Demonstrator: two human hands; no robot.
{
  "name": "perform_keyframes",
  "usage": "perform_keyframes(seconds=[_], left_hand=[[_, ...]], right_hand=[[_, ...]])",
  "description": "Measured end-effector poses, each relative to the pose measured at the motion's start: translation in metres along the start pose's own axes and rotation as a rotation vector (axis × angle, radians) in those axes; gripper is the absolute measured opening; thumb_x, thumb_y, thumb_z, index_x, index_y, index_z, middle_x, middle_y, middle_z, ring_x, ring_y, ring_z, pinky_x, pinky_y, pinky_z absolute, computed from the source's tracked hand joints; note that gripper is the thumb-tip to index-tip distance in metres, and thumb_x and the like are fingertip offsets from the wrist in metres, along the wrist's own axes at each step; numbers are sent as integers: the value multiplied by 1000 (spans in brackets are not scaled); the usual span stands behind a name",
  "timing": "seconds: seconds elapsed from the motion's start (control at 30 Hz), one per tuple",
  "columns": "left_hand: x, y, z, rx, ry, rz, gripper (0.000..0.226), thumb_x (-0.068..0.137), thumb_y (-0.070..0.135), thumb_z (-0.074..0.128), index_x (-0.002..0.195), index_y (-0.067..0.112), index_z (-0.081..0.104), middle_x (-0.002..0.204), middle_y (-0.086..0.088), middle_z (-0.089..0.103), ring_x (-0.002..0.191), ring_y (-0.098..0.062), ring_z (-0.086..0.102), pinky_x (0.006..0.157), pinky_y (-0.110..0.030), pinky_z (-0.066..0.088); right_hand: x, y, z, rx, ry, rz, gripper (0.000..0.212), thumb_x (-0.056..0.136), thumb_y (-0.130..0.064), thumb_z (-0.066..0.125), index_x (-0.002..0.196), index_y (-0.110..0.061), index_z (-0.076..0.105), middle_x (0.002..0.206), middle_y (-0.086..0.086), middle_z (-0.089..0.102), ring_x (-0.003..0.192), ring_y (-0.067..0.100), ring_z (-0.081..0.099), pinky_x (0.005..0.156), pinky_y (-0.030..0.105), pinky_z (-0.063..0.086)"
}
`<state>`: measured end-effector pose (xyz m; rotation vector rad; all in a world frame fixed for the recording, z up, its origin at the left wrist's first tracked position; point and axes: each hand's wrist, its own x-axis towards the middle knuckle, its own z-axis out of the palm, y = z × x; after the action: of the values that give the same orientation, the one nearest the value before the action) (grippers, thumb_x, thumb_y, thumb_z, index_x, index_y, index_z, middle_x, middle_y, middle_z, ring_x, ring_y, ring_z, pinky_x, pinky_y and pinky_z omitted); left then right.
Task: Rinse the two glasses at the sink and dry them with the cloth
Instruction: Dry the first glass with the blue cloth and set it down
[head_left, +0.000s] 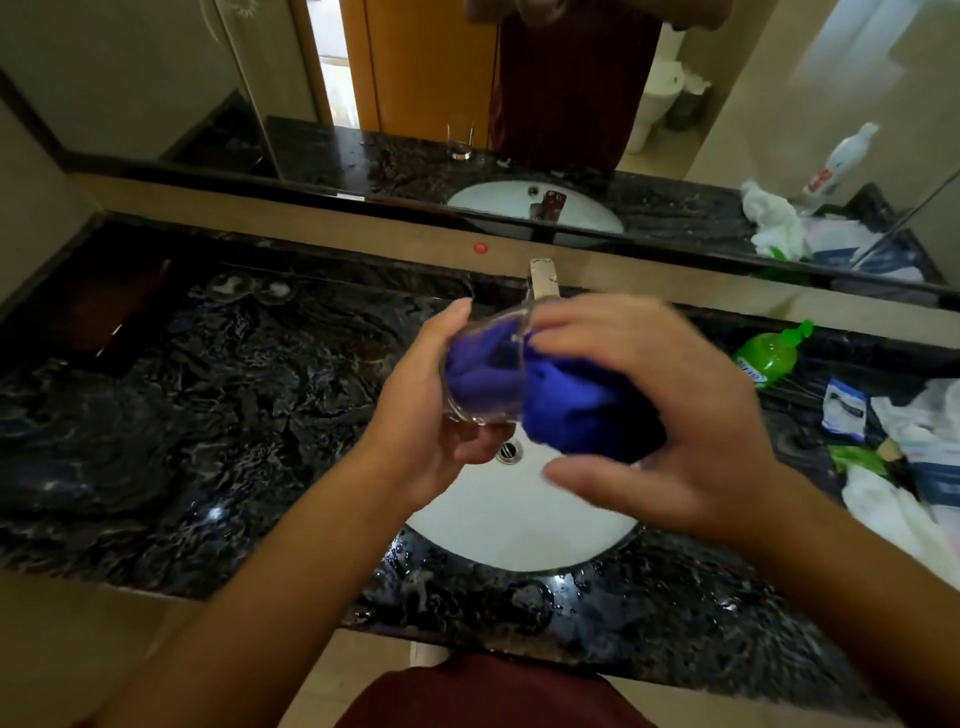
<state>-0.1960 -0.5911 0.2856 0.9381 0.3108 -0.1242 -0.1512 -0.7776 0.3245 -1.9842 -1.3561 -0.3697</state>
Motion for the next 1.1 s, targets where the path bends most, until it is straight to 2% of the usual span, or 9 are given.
perform_keyframes(seconds=[0.1, 0.23, 0.37, 0.47, 0.57, 0.7, 0.83, 0.97, 1.1], left_hand=[[2, 0, -2, -79, -67, -54, 48, 102, 55, 44, 114, 11, 56, 76, -7, 51, 41, -14, 43, 32, -15, 27], [1, -6, 3, -40, 15, -70, 51, 100, 57, 47, 110, 8, 58, 68, -6, 55, 39, -15, 45, 33, -16, 30], [-7, -6, 10, 196, 100, 85, 38, 103, 48, 44, 100, 15, 63, 77, -9, 62, 49, -15, 54, 37, -20, 37], [-14, -9, 16, 446, 80, 236, 32, 107, 45, 40, 95, 24, 62, 84, 0, 66, 67, -12, 63, 52, -21, 46], [-15, -14, 20, 389, 125, 342, 32, 102, 43, 40, 98, 20, 62, 78, 5, 64, 60, -7, 58, 47, -19, 42], [-12, -18, 14, 454, 138, 584, 23, 106, 31, 44, 107, 13, 58, 79, 10, 64, 58, -3, 57, 49, -15, 42], [-9, -21, 7, 640, 108, 838, 22, 100, 34, 39, 112, 27, 56, 93, 22, 66, 70, -2, 60, 62, -16, 46], [-1, -9, 10, 343, 242, 535, 26, 103, 39, 41, 97, 27, 63, 81, 8, 65, 61, -8, 57, 45, -22, 39], [15, 8, -4, 79, 154, 85, 47, 104, 50, 43, 104, 6, 59, 69, -9, 55, 42, -14, 43, 35, -18, 28]], right_hand=[[-5, 4, 1, -93, 96, -54, 42, 102, -31, 54, 138, -10, 58, 151, 23, 47, 139, 39, 48, 110, 53, 44], [-15, 16, 14, -189, 126, -43, 29, 107, -19, 51, 133, -14, 62, 143, 17, 57, 118, 38, 60, 104, 40, 47], [-19, 21, 21, -165, 206, 84, 38, 99, -28, 67, 137, -22, 63, 134, 7, 58, 110, 28, 60, 88, 39, 53], [-16, 17, 26, -133, 331, 179, 54, 82, -39, 82, 120, -18, 51, 113, 5, 54, 99, 12, 54, 74, 29, 52], [-10, 9, 27, -64, 410, 335, 60, 72, -47, 86, 106, -21, 44, 97, -6, 51, 77, 12, 52, 65, 23, 48], [1, 2, 26, 1, 266, 633, 51, 69, -57, 77, 85, -23, 43, 75, -10, 54, 65, 14, 52, 55, 25, 46], [9, 3, 19, 365, 135, 884, 42, 75, -38, 84, 82, -10, 52, 68, 7, 63, 55, 12, 56, 49, 27, 49], [3, 0, 8, 679, 207, 813, 13, 88, -23, 76, 95, -17, 66, 83, -2, 72, 67, 12, 67, 59, 24, 55], [-2, 7, -10, 467, 19, 500, 44, 90, -7, 65, 131, -25, 65, 117, -6, 74, 105, 20, 69, 91, 42, 58]])
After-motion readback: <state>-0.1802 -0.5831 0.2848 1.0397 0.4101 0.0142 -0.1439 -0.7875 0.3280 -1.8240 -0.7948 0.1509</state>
